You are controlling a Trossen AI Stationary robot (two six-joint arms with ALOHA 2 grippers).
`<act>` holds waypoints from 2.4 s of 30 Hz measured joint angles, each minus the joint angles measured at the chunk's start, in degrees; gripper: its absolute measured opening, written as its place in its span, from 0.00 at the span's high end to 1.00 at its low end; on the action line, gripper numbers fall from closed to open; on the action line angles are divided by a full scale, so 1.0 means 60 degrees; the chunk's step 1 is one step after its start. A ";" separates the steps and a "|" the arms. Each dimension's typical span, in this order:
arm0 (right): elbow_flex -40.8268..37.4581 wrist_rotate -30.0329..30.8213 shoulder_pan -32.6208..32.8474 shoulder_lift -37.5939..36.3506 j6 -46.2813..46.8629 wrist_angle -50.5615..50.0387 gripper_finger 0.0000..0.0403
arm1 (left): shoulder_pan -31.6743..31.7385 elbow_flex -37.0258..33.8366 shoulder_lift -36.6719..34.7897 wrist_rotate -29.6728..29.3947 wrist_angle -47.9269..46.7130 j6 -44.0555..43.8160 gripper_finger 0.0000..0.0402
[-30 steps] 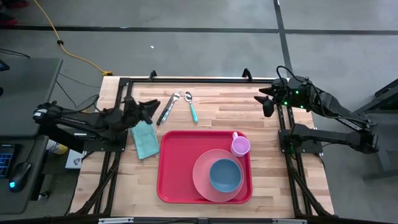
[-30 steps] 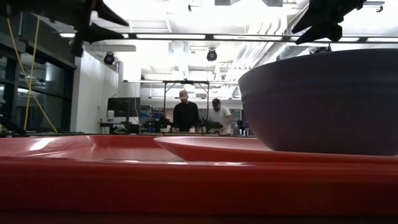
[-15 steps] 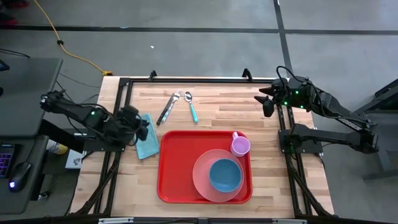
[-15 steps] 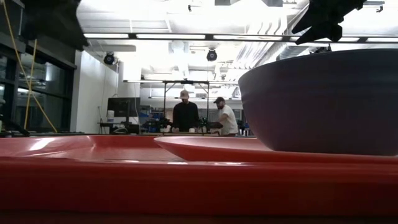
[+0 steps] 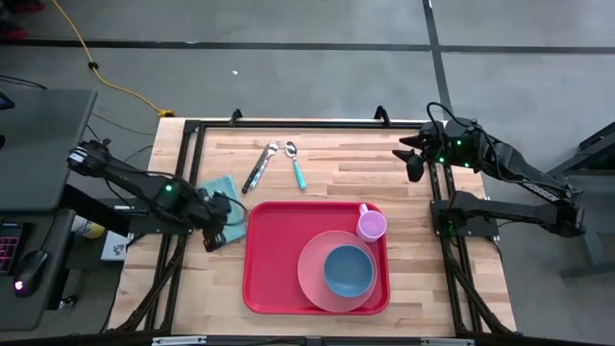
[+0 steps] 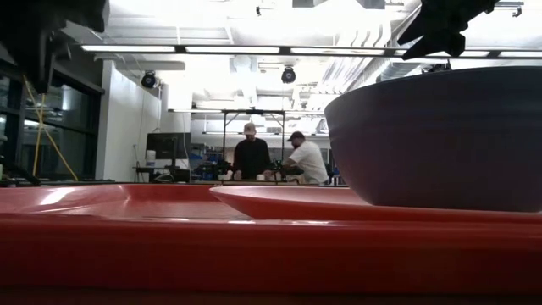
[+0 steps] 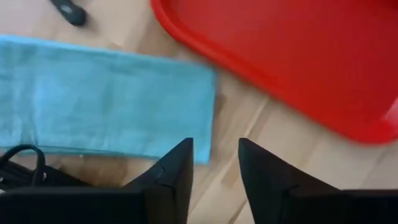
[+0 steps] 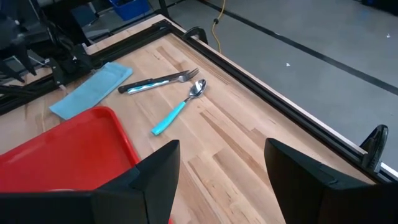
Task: Set up tray
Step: Put the blue napkin on the red tray to the left of the pink plate
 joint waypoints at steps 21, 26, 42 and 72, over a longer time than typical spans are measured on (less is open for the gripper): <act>0.0000 -0.0303 -0.0001 0.0000 -0.0337 -0.0081 0.47 | -0.1859 -0.0001 0.2411 -0.0747 0.0620 0.1606 0.39; 0.0000 -0.0303 -0.0001 0.0000 -0.0395 -0.0080 0.47 | -0.2256 -0.0004 0.3233 -0.0938 0.0752 0.1268 0.39; 0.0000 -0.0334 -0.0003 -0.0002 -0.0428 -0.0069 0.47 | -0.2437 -0.0012 0.5319 -0.1339 0.1451 -0.0107 0.39; 0.0000 -0.0449 -0.0004 -0.0003 -0.0497 -0.0058 0.47 | -0.2441 -0.0850 0.5838 -0.1959 0.1739 -0.1227 0.39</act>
